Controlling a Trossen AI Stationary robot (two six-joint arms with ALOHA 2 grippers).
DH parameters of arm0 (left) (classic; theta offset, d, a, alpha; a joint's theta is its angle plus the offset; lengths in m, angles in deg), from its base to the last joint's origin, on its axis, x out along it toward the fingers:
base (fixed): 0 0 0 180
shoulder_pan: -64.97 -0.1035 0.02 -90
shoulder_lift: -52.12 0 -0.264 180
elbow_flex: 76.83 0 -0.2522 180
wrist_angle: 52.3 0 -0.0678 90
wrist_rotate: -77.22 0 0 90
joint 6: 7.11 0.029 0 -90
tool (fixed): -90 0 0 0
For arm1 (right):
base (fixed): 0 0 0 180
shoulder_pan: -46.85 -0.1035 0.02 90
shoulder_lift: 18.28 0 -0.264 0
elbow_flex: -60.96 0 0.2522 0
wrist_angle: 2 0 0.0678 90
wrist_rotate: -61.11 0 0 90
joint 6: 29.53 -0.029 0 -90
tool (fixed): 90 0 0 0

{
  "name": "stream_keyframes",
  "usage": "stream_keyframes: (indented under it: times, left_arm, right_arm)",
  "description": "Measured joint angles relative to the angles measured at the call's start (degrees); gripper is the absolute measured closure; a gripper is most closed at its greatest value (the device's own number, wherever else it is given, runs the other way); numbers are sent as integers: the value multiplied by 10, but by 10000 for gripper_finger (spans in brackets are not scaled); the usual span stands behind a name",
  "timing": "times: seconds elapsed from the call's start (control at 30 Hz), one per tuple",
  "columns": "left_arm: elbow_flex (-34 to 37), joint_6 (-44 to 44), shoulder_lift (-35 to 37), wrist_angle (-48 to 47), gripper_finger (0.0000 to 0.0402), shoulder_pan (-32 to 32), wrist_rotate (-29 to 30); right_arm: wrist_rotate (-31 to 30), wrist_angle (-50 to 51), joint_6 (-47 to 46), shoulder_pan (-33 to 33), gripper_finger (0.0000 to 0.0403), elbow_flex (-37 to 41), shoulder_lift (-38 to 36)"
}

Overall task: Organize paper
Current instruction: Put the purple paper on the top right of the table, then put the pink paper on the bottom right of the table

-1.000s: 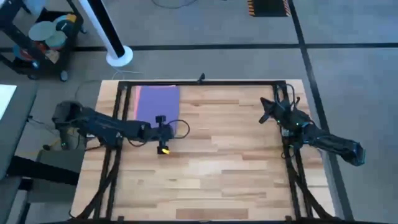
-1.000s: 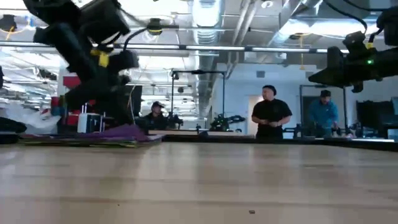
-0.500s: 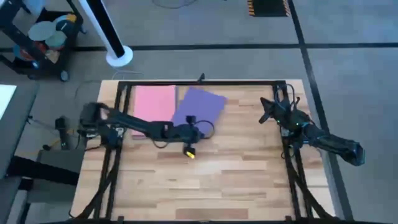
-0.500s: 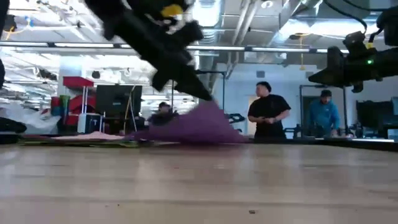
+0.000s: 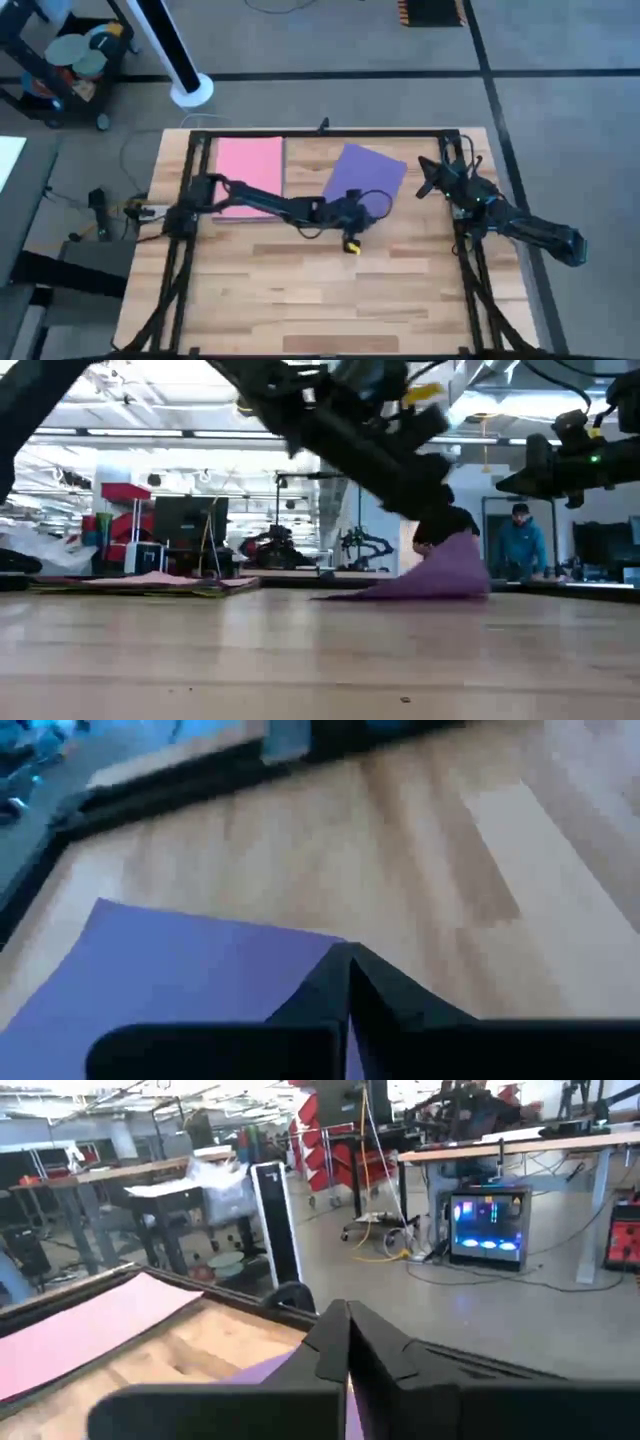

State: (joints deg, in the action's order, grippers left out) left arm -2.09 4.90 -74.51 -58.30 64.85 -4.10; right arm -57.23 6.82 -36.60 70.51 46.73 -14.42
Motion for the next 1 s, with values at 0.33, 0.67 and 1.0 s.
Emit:
stream_keyframes:
  times: [0.33, 0.67, 1.0]
  left_arm:
    - [-95, 40, -38, -29, 348, -19, -47]
    - [-142, 66, -33, -237, 320, -18, -43]
    - [-149, 42, -26, -285, 401, -5, -98]
  right_arm:
    - [0, -6, 0, 0, 403, 0, 0]
    - [1, -14, -4, 0, 403, 0, 0]
    - [167, -15, 12, -17, 403, 0, 0]
